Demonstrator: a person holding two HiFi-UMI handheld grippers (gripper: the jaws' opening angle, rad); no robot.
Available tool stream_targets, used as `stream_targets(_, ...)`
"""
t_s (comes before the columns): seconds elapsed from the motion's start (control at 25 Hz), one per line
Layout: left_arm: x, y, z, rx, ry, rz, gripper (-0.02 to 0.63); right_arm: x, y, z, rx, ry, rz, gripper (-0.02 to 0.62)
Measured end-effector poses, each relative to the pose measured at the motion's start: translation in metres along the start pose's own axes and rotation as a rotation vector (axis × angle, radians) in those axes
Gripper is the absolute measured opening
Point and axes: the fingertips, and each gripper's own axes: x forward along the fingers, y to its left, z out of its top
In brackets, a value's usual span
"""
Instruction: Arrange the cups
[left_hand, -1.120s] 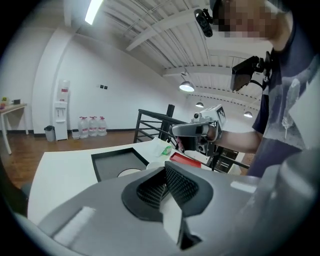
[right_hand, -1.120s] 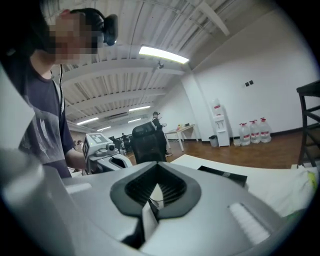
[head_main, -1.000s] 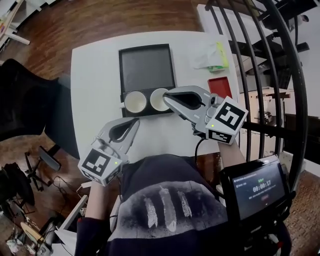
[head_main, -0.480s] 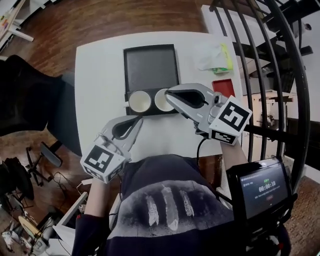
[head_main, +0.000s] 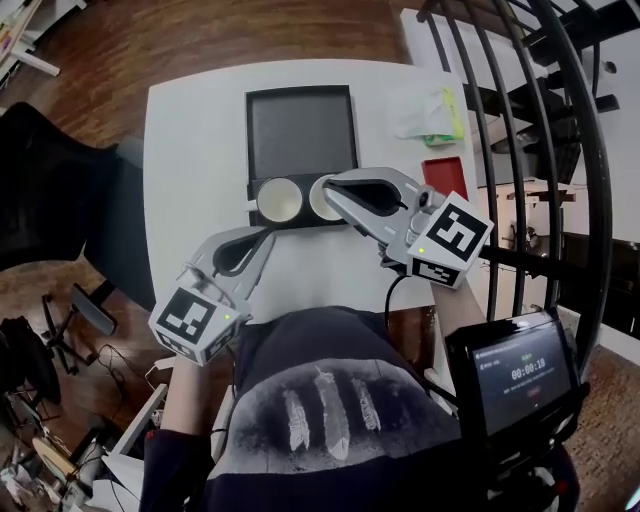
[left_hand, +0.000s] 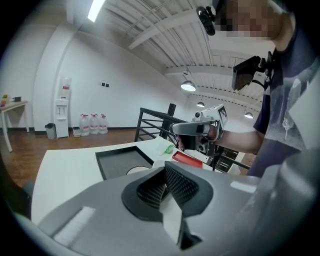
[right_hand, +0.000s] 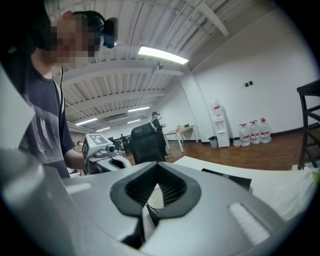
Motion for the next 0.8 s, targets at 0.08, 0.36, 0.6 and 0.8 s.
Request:
stream_targets(0.08,-0.002,0.001,0.002,-0.013,-0.009,0.002,0.014,0.001,-0.001,0.0,-0.001,0.0,-0.004,0.005)
stream_targets(0.36,-0.002,0.002,-0.001,0.007,0.013,-0.017,0.014,-0.001,-0.002,0.0,0.004,-0.003,-0.014,0.005)
stream_targets(0.6,0.003,0.001,0.002,0.013,0.016,-0.036,0.014,-0.005,-0.005,-0.002,0.018,-0.008,-0.033,0.005)
stream_targets(0.8,0.008,0.0,0.004,0.013,0.02,-0.034,0.014,-0.008,-0.007,-0.004,0.02,-0.011,-0.041,0.005)
